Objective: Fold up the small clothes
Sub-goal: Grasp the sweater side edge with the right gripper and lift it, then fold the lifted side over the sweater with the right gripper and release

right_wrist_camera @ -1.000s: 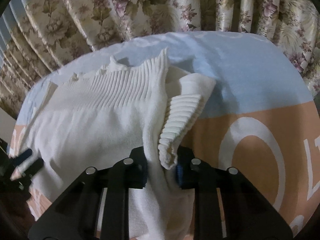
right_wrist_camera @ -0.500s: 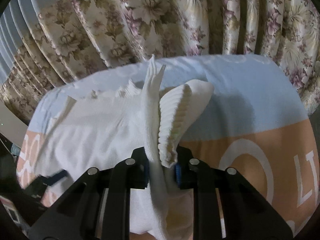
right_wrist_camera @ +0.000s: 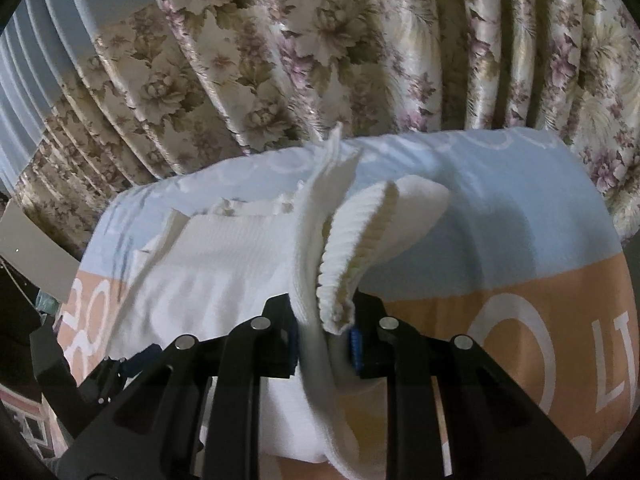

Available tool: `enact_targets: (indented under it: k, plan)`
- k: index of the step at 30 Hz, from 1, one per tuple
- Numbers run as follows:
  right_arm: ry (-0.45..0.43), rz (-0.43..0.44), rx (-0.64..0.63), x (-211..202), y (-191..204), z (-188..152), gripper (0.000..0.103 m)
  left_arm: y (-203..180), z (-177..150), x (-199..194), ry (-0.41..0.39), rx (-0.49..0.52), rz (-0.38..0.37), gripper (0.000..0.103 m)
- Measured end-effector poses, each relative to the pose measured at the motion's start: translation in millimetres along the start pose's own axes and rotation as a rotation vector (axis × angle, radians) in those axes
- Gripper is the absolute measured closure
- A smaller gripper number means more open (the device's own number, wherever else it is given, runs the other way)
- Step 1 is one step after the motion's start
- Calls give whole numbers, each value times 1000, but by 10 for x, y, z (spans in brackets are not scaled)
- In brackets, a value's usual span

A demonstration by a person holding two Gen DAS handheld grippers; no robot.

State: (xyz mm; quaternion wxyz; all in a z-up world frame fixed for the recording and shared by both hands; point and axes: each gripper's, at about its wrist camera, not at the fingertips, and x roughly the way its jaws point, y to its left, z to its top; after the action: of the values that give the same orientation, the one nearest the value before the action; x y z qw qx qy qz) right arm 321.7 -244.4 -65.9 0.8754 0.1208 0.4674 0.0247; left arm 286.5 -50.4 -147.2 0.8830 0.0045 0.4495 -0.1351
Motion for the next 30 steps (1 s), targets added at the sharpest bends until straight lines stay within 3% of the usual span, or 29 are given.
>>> enact_targets:
  k: [8,20,24,30]
  plan:
    - [22,117,24,62,395,146,84,571,254,-330,-78,-45,70,22]
    - [52,153,-39,490,1375,137,84,1711,233,-626,-49,-170,185,22]
    - [114,175,-84,763,1753,34,84,2103,266,-766,-68,-230,209,22]
    - [184,149,-163,1045,2181,-153,83,2379,229,-834,-72,-285,200,21]
